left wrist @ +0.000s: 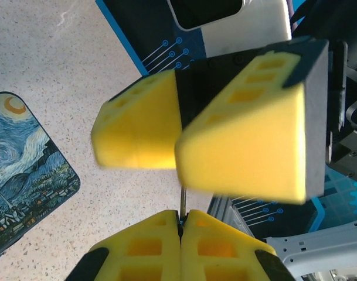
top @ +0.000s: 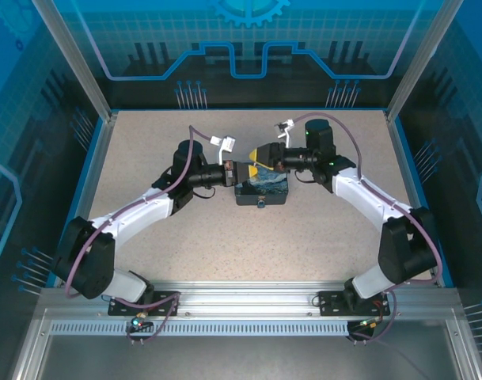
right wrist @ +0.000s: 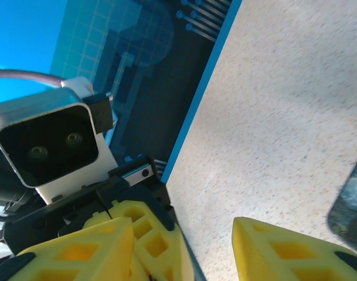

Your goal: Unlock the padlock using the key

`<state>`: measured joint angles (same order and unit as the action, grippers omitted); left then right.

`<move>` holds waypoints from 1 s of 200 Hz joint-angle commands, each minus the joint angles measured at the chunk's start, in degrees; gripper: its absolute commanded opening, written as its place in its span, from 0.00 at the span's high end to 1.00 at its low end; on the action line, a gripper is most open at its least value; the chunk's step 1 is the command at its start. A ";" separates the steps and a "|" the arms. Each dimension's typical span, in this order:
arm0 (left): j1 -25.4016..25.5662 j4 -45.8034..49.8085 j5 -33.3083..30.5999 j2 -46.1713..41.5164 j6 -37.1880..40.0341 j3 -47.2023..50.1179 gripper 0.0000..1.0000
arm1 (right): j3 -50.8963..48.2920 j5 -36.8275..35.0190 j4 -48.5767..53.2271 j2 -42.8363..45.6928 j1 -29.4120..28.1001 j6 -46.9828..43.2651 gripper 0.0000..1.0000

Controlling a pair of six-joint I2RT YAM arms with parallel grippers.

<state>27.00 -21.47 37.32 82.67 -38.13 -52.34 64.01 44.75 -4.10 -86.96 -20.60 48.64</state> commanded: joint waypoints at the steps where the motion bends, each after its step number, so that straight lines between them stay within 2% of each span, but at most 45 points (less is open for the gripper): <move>1: -0.20 -7.04 -3.10 -1.31 -4.77 3.71 1.00 | -3.43 -4.30 -2.47 5.07 1.79 4.55 0.50; 39: -0.11 -14.87 -13.20 -2.75 -14.38 8.19 1.00 | -9.96 -10.10 -3.73 11.62 0.08 5.17 0.52; 64: 0.21 -14.94 -15.57 -3.18 -17.09 8.02 1.00 | -12.19 -10.11 -3.48 13.00 -1.41 1.24 0.56; 128: 1.92 -12.69 -16.89 -3.75 -17.56 6.02 1.00 | -11.22 -8.61 -6.70 9.13 -4.09 0.53 0.59; 200: 3.57 -11.50 -17.50 -3.84 -16.59 5.04 1.00 | -9.85 -9.18 -7.59 6.85 -4.65 1.59 0.73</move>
<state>29.80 -32.88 20.60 80.27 -55.42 -44.60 52.10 36.14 -9.93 -79.59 -24.75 50.17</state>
